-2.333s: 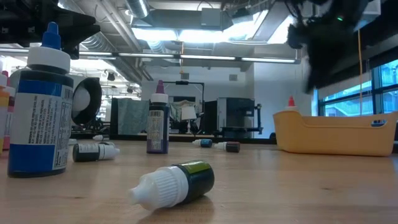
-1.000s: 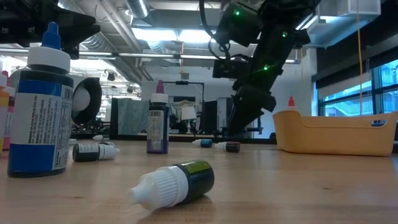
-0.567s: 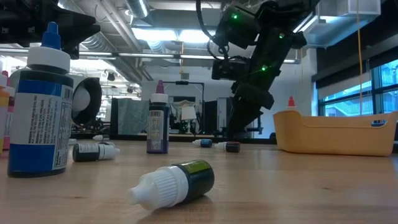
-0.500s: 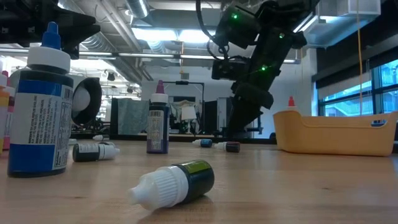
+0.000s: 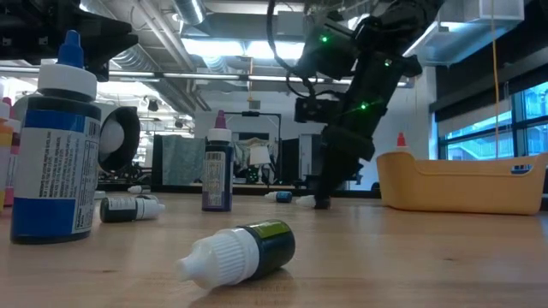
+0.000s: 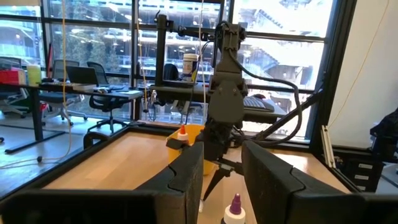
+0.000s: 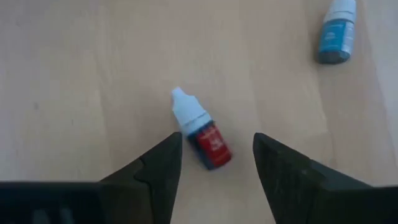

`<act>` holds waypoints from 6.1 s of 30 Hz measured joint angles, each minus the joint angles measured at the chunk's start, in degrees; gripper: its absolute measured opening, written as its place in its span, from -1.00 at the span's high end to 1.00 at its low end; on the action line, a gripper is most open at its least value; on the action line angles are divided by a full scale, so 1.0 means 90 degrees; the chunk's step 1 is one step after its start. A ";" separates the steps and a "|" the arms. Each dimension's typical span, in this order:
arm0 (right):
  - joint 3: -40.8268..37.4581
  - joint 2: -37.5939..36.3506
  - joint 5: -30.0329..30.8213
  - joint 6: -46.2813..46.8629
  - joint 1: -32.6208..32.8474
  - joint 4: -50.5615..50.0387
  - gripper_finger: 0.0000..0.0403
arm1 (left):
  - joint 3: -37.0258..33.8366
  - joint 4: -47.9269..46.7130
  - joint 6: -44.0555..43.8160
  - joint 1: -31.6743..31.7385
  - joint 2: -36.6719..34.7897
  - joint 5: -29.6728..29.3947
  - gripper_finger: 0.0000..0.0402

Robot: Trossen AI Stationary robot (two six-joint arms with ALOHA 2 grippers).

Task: Pick & Place food coloring
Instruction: Put the red food coloring bottle into the yellow bin, then put the blue food coloring bottle into the yellow bin

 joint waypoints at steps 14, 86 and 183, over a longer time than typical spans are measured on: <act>0.0000 0.0102 -0.0422 -0.0837 -0.0012 0.0089 0.25 | 0.0001 0.0003 0.0002 0.0002 0.0000 0.0000 0.48; -0.2466 -0.5216 0.0548 0.2630 0.0666 -0.4221 0.59 | 0.0001 -0.0041 0.0000 0.0001 0.0000 0.0012 0.48; 0.1430 0.0546 -0.1301 -0.2822 -0.2023 -0.0188 0.23 | -0.0001 -0.0038 -0.0051 0.0002 0.0000 -0.0002 0.49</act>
